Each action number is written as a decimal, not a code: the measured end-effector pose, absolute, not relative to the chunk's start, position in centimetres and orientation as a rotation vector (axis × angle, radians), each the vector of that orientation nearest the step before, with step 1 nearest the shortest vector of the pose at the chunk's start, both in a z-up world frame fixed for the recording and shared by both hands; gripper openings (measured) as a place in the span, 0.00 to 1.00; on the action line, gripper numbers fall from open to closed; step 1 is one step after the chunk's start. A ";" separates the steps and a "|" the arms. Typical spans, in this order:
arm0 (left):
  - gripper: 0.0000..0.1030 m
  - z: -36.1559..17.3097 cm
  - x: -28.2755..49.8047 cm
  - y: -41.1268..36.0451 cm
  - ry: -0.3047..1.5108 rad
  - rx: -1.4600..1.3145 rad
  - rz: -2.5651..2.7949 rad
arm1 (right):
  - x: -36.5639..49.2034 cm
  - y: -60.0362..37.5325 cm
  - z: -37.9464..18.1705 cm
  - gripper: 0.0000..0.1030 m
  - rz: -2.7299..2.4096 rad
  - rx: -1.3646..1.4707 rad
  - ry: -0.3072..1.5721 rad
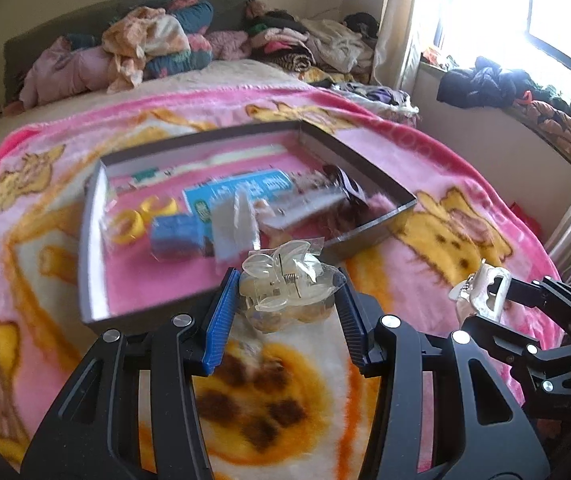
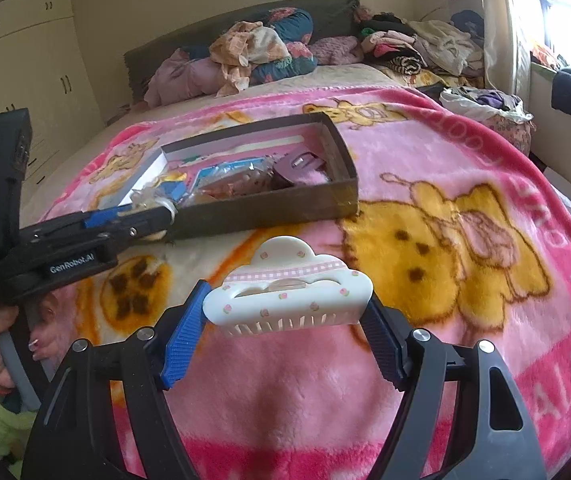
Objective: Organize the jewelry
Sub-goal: 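Grasp the bagged pearl clip with the left tool while the right tool grasps the white cloud claw clip, then carry the pearl clip bag and cloud clip into the tray and open both tools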
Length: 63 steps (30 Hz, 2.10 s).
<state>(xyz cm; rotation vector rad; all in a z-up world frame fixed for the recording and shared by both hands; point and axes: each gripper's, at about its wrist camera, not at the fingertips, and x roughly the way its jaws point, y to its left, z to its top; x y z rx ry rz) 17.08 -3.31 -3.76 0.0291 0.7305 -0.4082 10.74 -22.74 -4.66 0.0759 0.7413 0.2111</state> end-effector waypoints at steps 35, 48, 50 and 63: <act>0.38 -3.8 22.0 2.5 0.719 -0.029 -0.279 | 22.3 -17.8 -1.0 0.69 0.294 -0.043 0.694; 0.38 -5.1 22.9 2.8 0.748 -0.027 -0.274 | 26.3 -16.4 -3.1 0.69 0.322 -0.084 0.762; 0.38 -5.2 22.9 2.8 0.749 -0.026 -0.273 | 26.8 -16.2 -3.6 0.69 0.324 -0.086 0.775; 0.38 -5.8 23.3 2.9 0.761 -0.028 -0.268 | 26.8 -16.2 -4.9 0.69 0.333 -0.064 0.799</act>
